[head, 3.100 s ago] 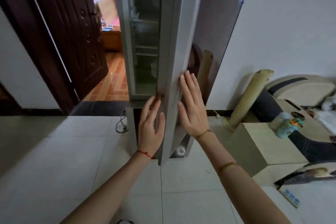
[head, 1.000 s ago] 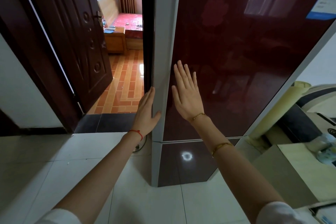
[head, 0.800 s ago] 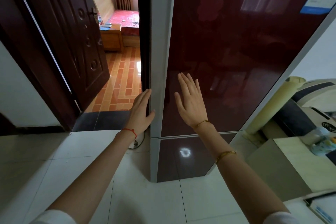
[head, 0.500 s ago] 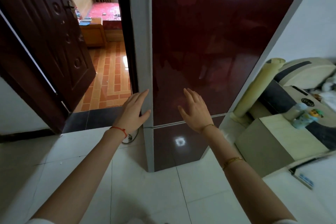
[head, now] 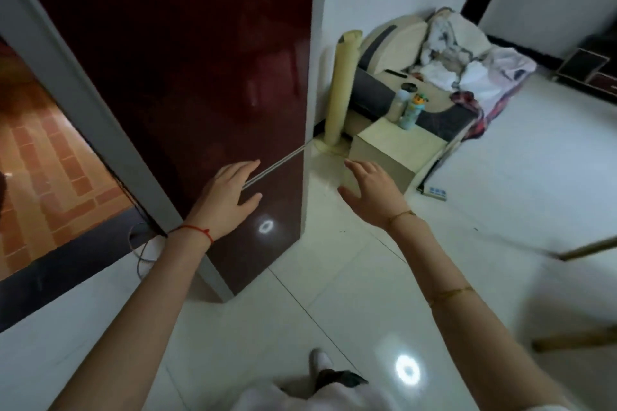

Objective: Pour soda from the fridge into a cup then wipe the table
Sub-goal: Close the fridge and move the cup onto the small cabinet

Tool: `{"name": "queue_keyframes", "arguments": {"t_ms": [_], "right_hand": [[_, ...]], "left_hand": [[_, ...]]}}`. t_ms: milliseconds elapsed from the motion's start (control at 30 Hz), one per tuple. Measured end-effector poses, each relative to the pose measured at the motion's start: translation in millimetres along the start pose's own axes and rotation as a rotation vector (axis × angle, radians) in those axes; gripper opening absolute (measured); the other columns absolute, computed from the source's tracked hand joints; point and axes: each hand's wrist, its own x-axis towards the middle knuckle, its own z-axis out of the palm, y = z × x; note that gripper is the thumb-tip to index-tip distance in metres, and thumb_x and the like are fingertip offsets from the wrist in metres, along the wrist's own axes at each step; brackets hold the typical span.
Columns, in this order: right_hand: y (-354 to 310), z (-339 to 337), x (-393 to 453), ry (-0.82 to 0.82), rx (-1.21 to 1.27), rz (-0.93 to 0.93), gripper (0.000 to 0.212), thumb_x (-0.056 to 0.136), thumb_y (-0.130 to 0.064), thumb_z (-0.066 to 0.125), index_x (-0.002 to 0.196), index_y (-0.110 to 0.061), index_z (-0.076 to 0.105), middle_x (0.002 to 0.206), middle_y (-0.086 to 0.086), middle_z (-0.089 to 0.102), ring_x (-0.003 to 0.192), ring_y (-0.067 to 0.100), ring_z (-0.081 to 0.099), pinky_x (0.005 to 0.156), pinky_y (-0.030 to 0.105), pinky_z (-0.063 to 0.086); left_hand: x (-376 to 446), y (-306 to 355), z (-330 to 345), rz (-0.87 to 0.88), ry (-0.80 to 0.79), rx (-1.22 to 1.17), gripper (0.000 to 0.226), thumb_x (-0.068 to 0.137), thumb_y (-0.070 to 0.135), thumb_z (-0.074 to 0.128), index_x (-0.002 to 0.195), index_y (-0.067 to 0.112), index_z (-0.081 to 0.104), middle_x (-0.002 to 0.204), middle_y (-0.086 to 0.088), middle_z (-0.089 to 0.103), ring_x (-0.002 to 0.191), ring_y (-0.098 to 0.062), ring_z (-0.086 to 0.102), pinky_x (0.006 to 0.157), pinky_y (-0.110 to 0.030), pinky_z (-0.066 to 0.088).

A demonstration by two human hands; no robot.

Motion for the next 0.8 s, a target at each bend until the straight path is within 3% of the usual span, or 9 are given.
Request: {"name": "queue_keyframes", "arguments": {"t_ms": [200, 333, 800], "right_hand": [[61.5, -27.4, -73.0, 0.066, -0.005, 0.223, 0.058, 0.098, -0.039, 0.049, 0.147, -0.011, 0.038, 0.146, 0.008, 0.046, 0.138, 0.026, 0.037, 0.117, 0.038, 0.029], [99.5, -38.9, -128.0, 0.109, -0.006, 0.36, 0.056, 0.098, -0.037, 0.049, 0.146, -0.011, 0.039, 0.148, 0.008, 0.045, 0.139, 0.026, 0.036, 0.116, 0.036, 0.026], [252.7, -82.5, -338.5, 0.19, 0.042, 0.704, 0.057, 0.099, -0.039, 0.047, 0.148, -0.013, 0.036, 0.148, 0.005, 0.044, 0.139, 0.022, 0.036, 0.116, 0.035, 0.029]], "left_hand": [[31.9, 69.5, 40.0, 0.164, -0.113, -0.012, 0.058, 0.093, 0.026, 0.062, 0.147, 0.015, 0.042, 0.149, -0.001, 0.044, 0.138, -0.02, 0.035, 0.116, -0.034, 0.028], [38.5, 118.9, 67.3, 0.276, -0.178, -0.021, 0.058, 0.092, 0.025, 0.062, 0.145, 0.014, 0.044, 0.147, -0.003, 0.046, 0.136, -0.024, 0.039, 0.115, -0.041, 0.032], [2.3, 338.3, 190.4, 0.513, -0.35, -0.08, 0.056, 0.094, 0.024, 0.062, 0.145, 0.012, 0.044, 0.147, -0.006, 0.046, 0.137, -0.023, 0.037, 0.115, -0.036, 0.029]]}}
